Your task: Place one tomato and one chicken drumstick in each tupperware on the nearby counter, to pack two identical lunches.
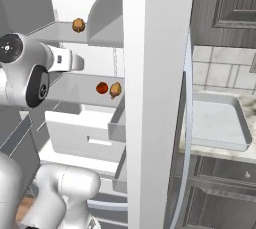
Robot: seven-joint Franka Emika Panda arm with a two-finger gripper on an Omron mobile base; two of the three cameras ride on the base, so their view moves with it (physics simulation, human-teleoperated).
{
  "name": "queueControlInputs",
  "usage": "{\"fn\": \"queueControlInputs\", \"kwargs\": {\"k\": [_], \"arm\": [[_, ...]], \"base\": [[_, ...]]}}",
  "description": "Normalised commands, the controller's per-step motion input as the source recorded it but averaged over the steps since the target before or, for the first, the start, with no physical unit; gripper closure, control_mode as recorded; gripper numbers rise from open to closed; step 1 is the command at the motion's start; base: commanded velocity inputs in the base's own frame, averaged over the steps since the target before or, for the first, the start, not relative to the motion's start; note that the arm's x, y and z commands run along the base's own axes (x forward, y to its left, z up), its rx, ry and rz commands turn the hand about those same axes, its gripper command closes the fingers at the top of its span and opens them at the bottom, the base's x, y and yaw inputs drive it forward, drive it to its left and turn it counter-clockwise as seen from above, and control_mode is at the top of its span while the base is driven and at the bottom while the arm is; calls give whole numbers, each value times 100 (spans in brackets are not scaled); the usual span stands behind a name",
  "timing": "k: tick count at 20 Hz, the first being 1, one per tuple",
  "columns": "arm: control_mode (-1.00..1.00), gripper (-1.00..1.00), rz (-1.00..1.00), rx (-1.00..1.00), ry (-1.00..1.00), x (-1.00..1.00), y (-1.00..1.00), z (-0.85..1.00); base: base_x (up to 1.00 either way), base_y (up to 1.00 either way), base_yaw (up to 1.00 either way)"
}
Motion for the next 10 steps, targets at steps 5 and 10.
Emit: {"fn": "queueControlInputs", "kwargs": {"k": [5, 10], "arm": [[-100, -100, 6, 0, 0, 44, 17, 33], [-100, -100, 6, 0, 0, 51, 11, 29]], "base": [[0, 0, 0], [0, 0, 0]]}}
